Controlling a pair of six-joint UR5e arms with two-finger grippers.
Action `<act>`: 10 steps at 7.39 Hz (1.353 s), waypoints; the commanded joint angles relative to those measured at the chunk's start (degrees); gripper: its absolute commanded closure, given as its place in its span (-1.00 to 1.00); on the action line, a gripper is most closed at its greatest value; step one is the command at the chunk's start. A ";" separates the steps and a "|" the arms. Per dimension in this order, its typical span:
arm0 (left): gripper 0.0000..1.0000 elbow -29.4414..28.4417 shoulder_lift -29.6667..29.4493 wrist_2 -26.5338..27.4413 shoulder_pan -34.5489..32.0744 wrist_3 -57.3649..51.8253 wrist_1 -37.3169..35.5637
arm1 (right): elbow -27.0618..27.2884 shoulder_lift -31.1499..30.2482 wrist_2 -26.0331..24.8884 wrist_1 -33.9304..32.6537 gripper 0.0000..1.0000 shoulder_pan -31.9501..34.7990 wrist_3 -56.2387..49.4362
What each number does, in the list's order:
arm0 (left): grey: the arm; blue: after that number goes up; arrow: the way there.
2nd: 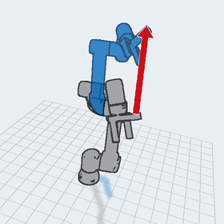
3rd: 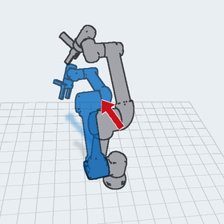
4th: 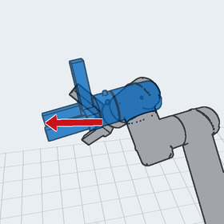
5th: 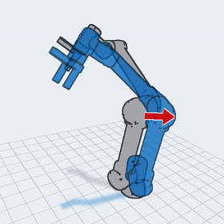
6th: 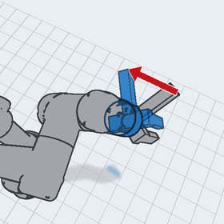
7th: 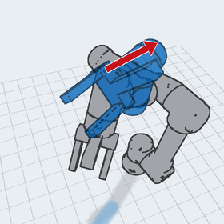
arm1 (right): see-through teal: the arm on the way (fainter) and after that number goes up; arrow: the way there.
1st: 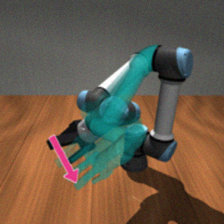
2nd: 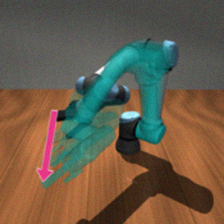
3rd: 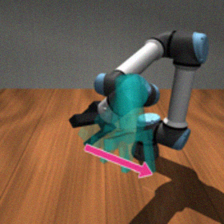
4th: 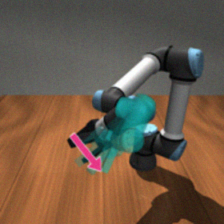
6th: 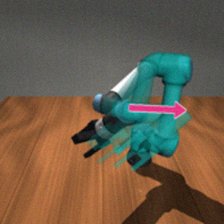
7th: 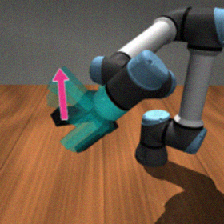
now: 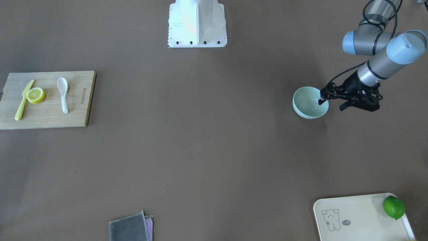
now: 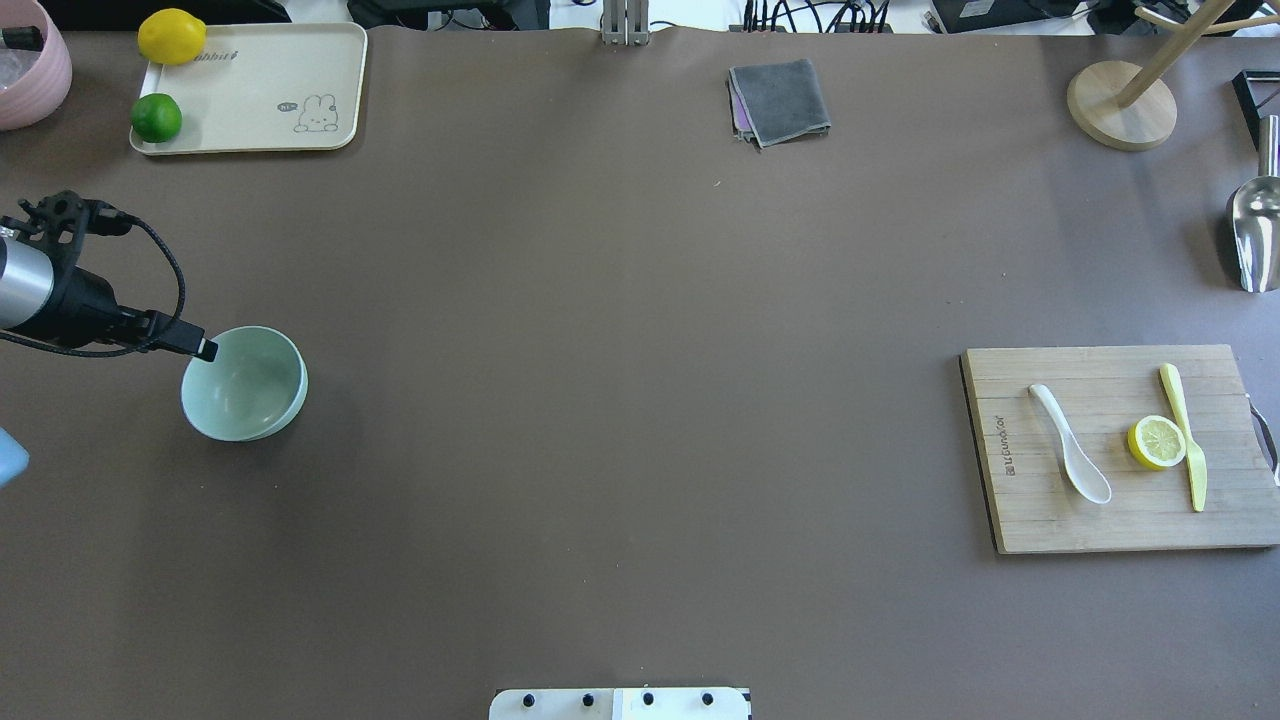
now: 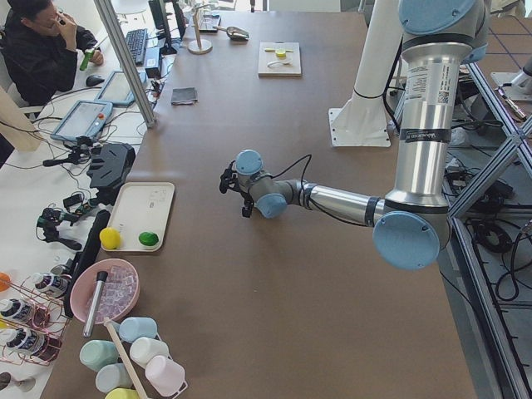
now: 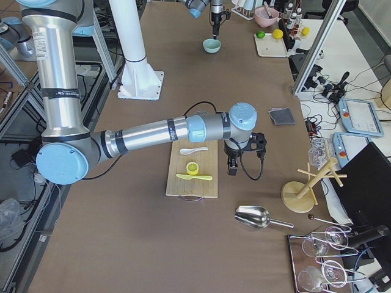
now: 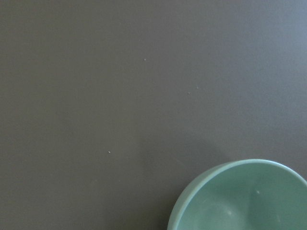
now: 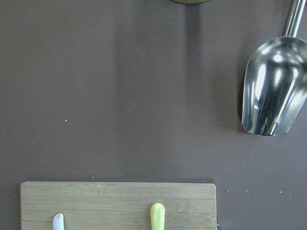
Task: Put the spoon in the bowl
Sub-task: 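Move the left arm over the green bowl while the right arm approaches the board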
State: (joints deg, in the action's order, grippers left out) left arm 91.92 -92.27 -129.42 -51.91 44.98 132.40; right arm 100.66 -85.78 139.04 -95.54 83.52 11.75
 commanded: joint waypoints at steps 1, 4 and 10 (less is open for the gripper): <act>0.47 -4.36 0.07 0.04 0.49 0.37 6.88 | 0.41 0.08 0.00 0.00 -1.00 -0.02 0.03; 1.00 0.34 -0.63 -0.84 0.58 10.34 6.56 | 1.12 -0.18 0.61 -0.09 -1.00 -0.02 -0.06; 1.00 3.79 -26.23 7.21 4.49 26.71 -18.24 | 4.63 0.96 3.97 0.00 -1.00 -3.96 5.04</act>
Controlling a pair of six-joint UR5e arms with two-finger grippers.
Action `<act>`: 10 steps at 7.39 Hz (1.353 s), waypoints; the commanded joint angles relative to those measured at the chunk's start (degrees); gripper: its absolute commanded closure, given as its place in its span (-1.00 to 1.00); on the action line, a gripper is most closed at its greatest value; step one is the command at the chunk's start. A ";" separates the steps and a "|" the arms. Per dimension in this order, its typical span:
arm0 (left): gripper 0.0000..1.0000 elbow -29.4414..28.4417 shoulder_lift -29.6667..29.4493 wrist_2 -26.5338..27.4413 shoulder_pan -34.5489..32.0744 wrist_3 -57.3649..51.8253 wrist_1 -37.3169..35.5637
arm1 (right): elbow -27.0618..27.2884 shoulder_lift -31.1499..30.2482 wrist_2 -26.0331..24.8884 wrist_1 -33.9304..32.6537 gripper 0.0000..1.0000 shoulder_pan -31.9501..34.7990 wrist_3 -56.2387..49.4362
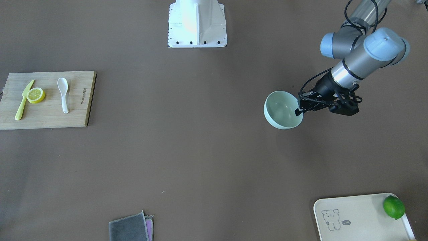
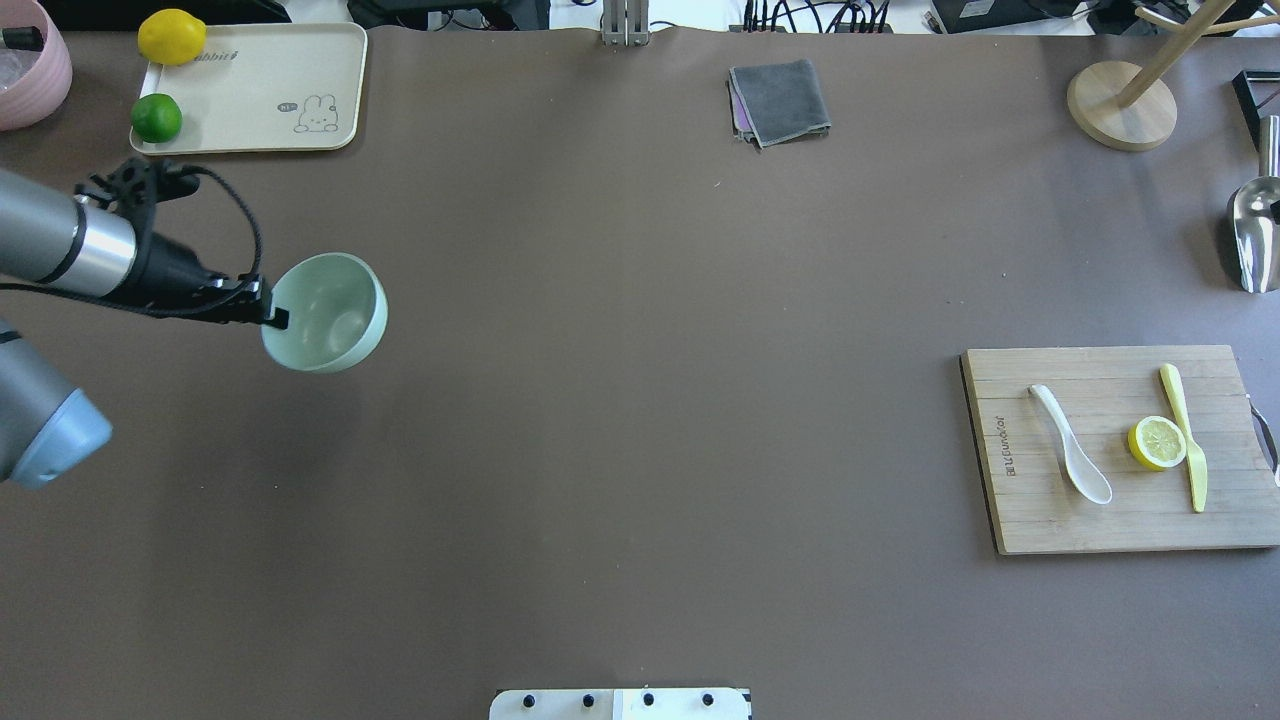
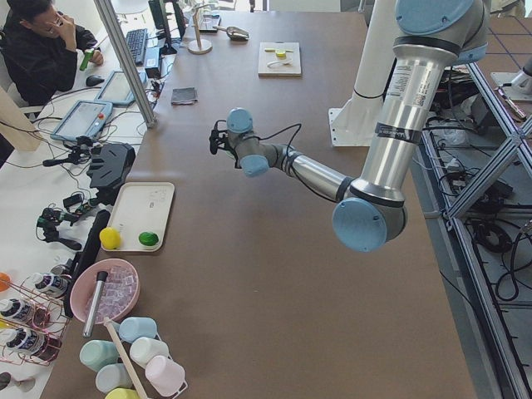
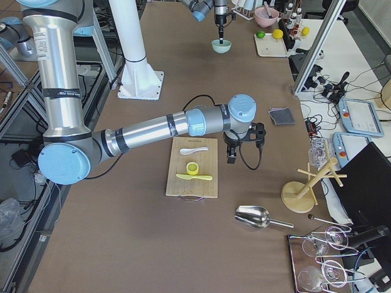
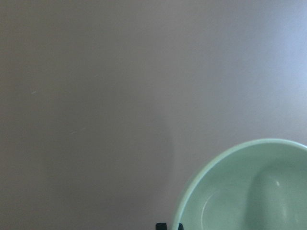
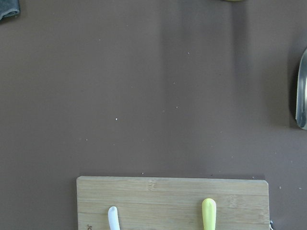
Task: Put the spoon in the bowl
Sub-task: 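Move the left arm over the green bowl while the right arm approaches the board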
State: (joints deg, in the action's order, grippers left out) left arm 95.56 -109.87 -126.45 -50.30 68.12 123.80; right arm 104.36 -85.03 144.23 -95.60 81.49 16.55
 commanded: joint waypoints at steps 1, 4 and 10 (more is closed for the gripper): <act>1.00 -0.02 -11.22 9.68 6.93 5.60 -11.20 | 1.28 0.30 -1.92 0.07 -1.00 -2.90 4.24; 1.00 -6.33 -19.39 22.70 17.75 12.82 -11.30 | 4.79 0.74 -5.36 0.07 -1.00 -8.87 15.06; 1.00 -12.60 -22.14 24.41 18.40 12.56 -11.22 | 6.65 1.09 -5.53 0.07 -1.00 -13.37 20.98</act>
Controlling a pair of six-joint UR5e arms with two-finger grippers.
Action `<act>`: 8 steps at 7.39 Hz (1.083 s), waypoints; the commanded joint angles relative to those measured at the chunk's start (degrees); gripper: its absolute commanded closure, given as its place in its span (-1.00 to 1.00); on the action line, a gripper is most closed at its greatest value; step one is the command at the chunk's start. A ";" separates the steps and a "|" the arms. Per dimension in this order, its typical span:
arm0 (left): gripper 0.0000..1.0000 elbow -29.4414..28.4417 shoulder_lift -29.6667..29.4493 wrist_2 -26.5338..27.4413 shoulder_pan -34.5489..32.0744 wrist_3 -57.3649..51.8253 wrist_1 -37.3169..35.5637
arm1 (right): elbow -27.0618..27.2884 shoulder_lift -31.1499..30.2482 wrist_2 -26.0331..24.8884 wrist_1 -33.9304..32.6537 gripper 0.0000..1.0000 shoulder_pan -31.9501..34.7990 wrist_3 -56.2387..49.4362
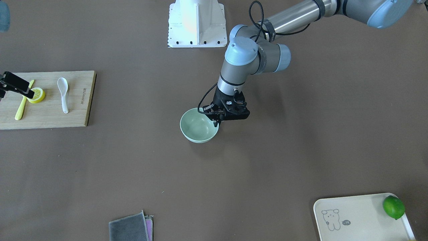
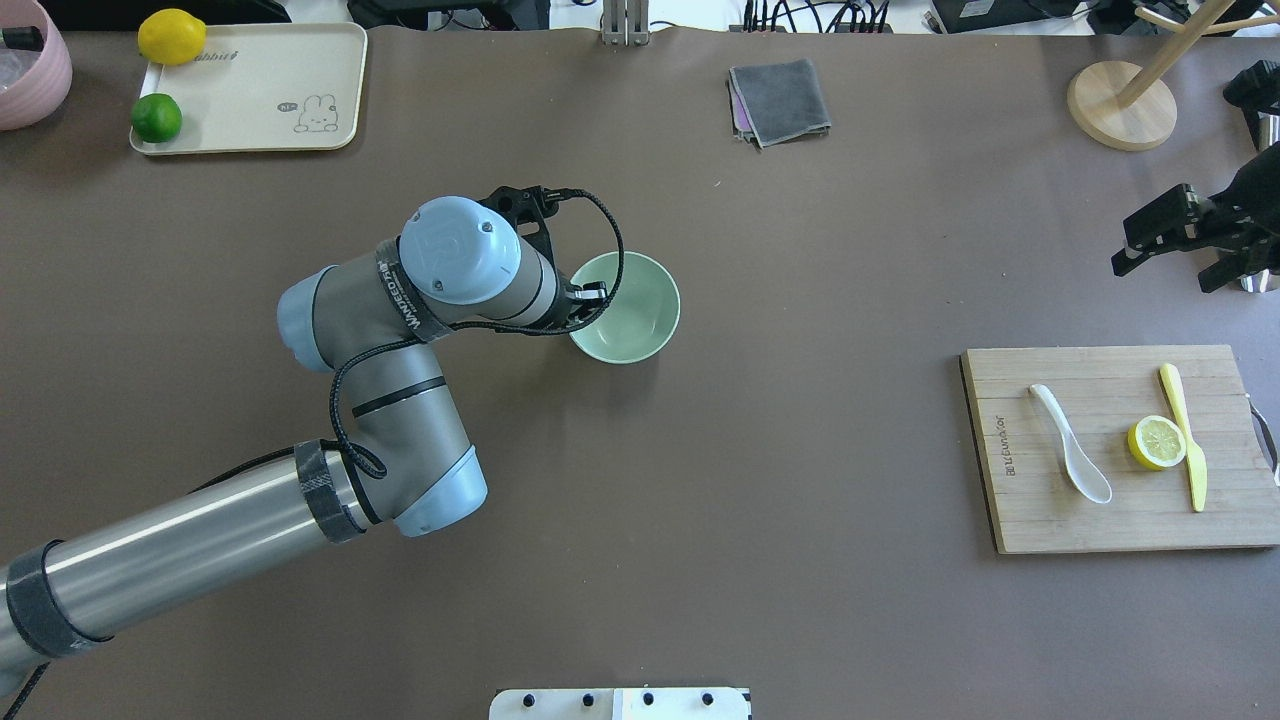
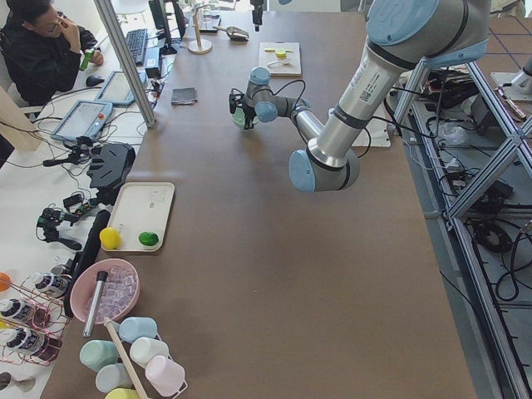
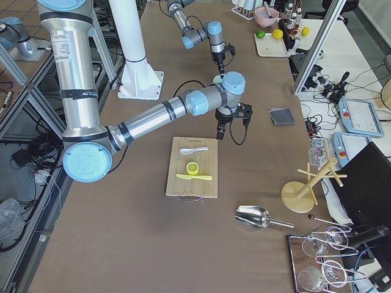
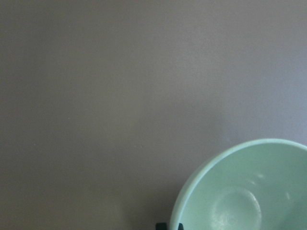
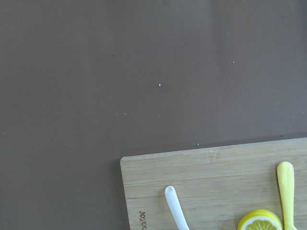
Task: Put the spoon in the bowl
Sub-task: 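Move the left arm over the green bowl while the right arm approaches the board, then withdraw the left arm while the right gripper descends toward the white spoon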
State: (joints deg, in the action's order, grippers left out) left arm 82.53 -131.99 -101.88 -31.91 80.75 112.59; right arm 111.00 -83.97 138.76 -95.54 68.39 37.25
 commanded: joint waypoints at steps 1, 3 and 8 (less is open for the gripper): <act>-0.80 0.52 0.67 0.01 0.00 -0.85 0.00 | 0.09 0.04 -0.59 0.00 -1.00 -0.71 0.36; -0.94 3.49 2.51 -0.08 -0.09 -2.79 0.00 | 0.00 -0.05 -1.03 0.00 -1.00 -1.85 0.45; -0.95 19.10 6.19 -12.29 -11.33 -16.07 -14.08 | -0.17 -7.86 -6.99 15.86 -1.00 -10.53 0.45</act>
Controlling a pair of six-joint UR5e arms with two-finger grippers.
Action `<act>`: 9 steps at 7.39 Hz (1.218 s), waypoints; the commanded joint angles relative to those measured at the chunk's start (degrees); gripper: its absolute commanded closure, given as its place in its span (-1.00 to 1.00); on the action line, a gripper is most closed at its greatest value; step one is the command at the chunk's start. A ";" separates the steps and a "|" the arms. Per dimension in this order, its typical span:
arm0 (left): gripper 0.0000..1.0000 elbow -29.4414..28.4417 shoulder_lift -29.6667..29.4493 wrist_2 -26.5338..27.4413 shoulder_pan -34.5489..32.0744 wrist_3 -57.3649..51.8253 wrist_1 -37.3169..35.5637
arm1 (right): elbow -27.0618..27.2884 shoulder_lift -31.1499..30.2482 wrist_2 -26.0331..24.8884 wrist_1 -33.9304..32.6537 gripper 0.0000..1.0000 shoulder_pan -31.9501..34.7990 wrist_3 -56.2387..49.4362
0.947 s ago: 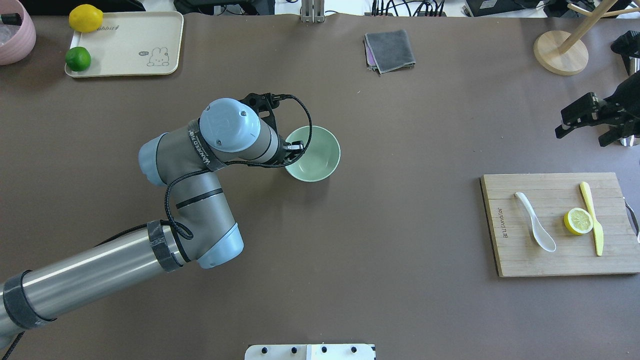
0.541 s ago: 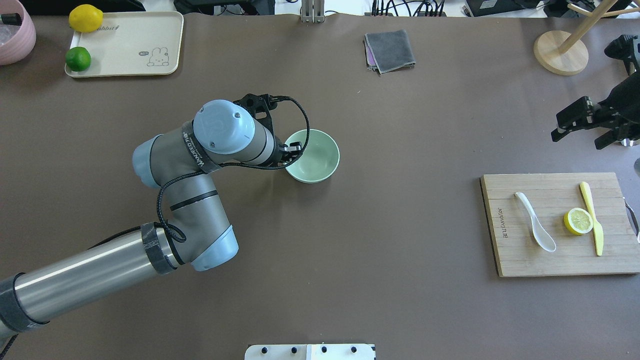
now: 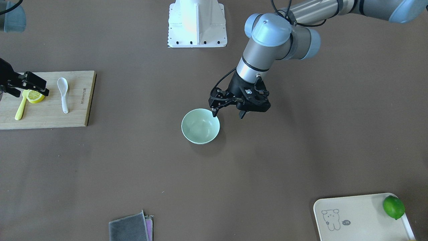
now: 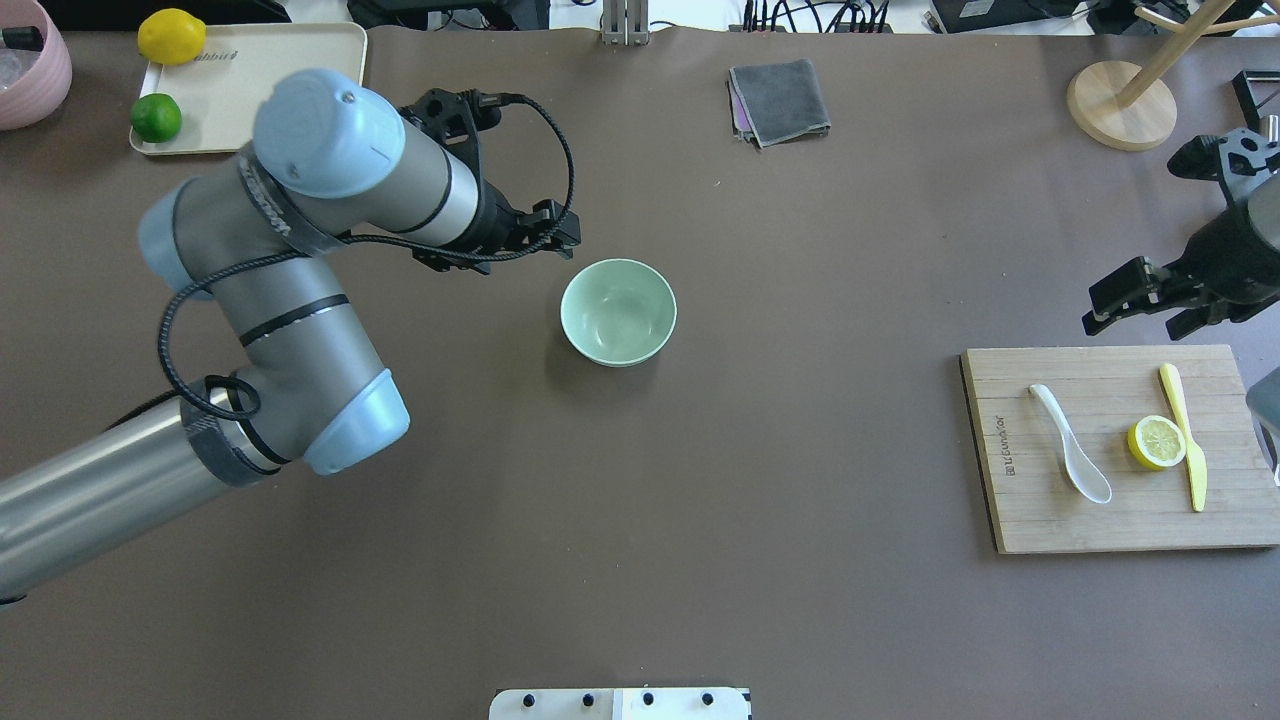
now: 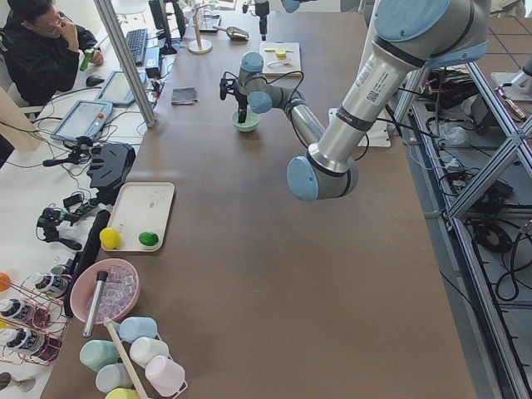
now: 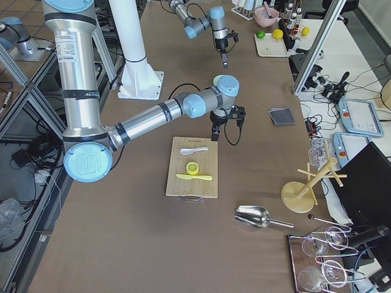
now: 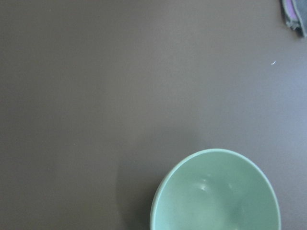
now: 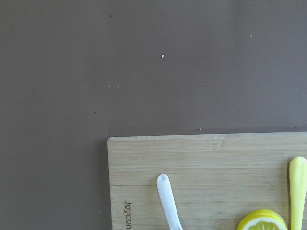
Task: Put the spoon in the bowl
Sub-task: 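Withdraw the left arm while the right gripper descends toward the white spoon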
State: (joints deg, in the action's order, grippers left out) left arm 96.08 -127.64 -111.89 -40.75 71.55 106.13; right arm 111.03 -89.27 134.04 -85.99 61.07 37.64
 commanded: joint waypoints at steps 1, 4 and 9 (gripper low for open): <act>-0.95 9.44 4.22 -1.93 -4.50 -14.95 -11.69 | -0.20 -2.75 -4.20 6.96 -1.00 -5.76 0.33; -0.95 13.26 10.75 5.80 -5.39 -17.76 -9.18 | -1.25 -2.66 -8.26 7.06 -1.00 -10.70 0.33; -0.95 12.12 10.92 5.81 -5.04 -17.85 -9.01 | -10.56 -0.55 -8.00 13.27 -0.88 -11.68 0.42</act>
State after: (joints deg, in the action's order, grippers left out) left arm 108.25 -116.73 -106.03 -45.86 53.71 97.11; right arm 103.02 -90.06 126.02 -75.66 49.45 37.98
